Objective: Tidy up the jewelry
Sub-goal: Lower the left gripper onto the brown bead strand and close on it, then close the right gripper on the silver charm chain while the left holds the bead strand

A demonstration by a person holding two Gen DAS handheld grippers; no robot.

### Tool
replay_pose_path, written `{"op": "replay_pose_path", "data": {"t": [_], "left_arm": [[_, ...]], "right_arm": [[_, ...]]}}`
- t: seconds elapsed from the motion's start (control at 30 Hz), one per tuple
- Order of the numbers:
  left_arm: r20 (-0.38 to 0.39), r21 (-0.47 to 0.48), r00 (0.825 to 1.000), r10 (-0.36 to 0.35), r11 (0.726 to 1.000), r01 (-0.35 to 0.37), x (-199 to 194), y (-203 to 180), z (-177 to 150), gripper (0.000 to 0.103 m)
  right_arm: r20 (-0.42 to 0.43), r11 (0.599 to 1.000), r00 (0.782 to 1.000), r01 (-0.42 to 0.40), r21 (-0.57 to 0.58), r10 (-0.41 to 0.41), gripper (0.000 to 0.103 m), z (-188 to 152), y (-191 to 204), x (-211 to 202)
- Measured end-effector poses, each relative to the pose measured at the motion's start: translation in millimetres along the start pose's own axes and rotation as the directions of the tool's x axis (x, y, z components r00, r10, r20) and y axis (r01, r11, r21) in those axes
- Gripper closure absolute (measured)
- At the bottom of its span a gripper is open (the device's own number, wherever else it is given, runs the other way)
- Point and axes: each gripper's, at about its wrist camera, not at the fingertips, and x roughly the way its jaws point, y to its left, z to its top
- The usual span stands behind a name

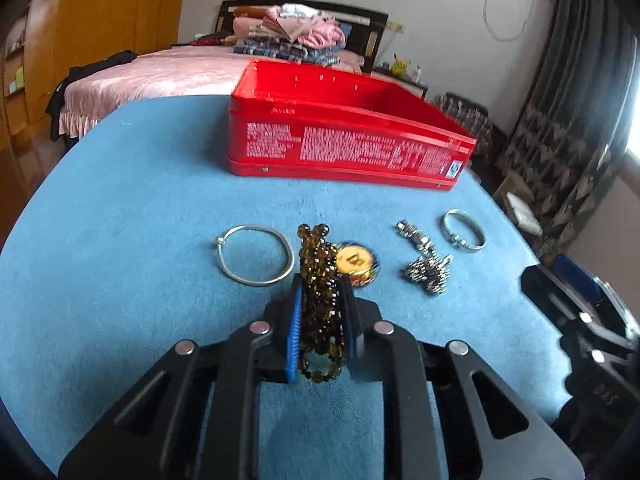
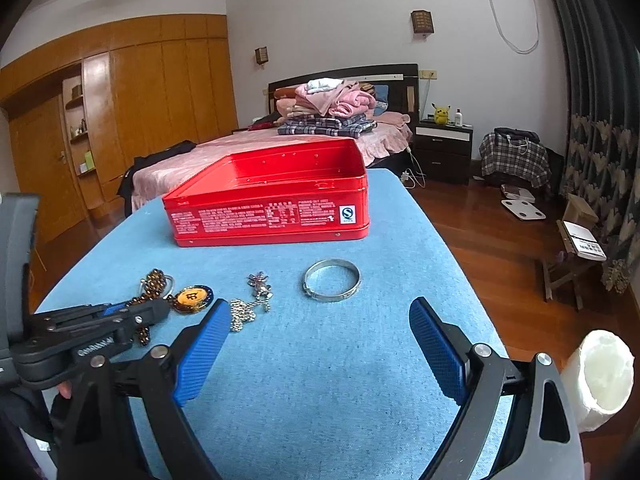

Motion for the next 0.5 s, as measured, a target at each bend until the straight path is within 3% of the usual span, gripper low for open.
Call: {"op": "replay_pose_path", "data": {"t": [0.3,0.5], "left_arm": [[-0.029,0.020,0.999,-0.028,0.999,0.028,-8,-4,-21,0.087],[-0.037,0.007,0.999,-0.017,1.000,0.017,-2,-4,-16,0.084]], "right_arm": [[-0.010,1.000,1.000,-0.010,-0.006,0.009,0.014,0,3,2],[-0.012,1.000,1.000,-0.011,-0.002,0.011,0.014,0,2,2]]}}
